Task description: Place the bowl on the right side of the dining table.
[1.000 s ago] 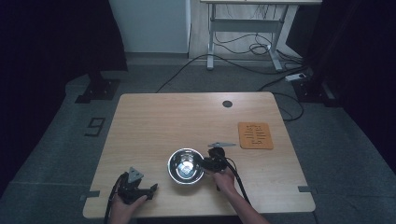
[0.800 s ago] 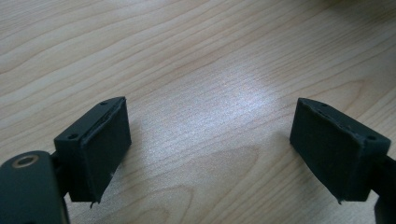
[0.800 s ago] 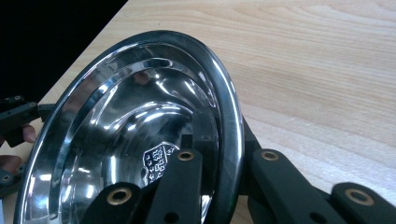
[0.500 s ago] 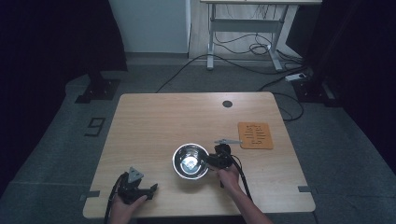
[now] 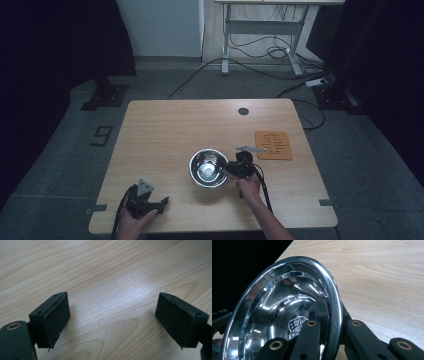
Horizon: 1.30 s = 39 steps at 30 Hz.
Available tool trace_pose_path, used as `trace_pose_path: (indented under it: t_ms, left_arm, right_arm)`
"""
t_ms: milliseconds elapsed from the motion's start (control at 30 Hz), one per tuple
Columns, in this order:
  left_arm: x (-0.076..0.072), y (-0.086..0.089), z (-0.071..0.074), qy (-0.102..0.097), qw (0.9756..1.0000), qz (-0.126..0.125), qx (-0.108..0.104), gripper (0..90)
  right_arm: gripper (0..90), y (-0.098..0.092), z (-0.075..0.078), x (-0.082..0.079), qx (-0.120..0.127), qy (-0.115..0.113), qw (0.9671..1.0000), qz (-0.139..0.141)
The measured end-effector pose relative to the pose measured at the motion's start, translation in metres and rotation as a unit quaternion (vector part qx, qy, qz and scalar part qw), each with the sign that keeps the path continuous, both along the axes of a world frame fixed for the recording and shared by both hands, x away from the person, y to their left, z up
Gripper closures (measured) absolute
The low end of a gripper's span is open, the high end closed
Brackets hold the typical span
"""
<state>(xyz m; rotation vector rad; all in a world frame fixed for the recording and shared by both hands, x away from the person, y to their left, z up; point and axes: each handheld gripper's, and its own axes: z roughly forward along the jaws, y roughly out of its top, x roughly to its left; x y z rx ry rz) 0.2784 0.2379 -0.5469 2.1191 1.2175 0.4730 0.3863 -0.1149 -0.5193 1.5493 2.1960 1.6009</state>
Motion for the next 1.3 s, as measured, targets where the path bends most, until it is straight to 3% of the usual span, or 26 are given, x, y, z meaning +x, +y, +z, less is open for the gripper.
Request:
trace_pose_path:
  t_ms: [833,1300]
  left_arm:
    - [0.0,0.0,0.0,0.0,1.0,0.0,0.0,12.0]
    - [0.0,0.0,0.0,0.0,1.0,0.0,0.0,12.0]
  right_arm:
    - [85.7,-0.026,0.011,0.006,0.032,-0.007,0.9989,-0.034]
    - [85.7,-0.034,0.012,0.008,0.03,-0.01,0.9984,-0.047]
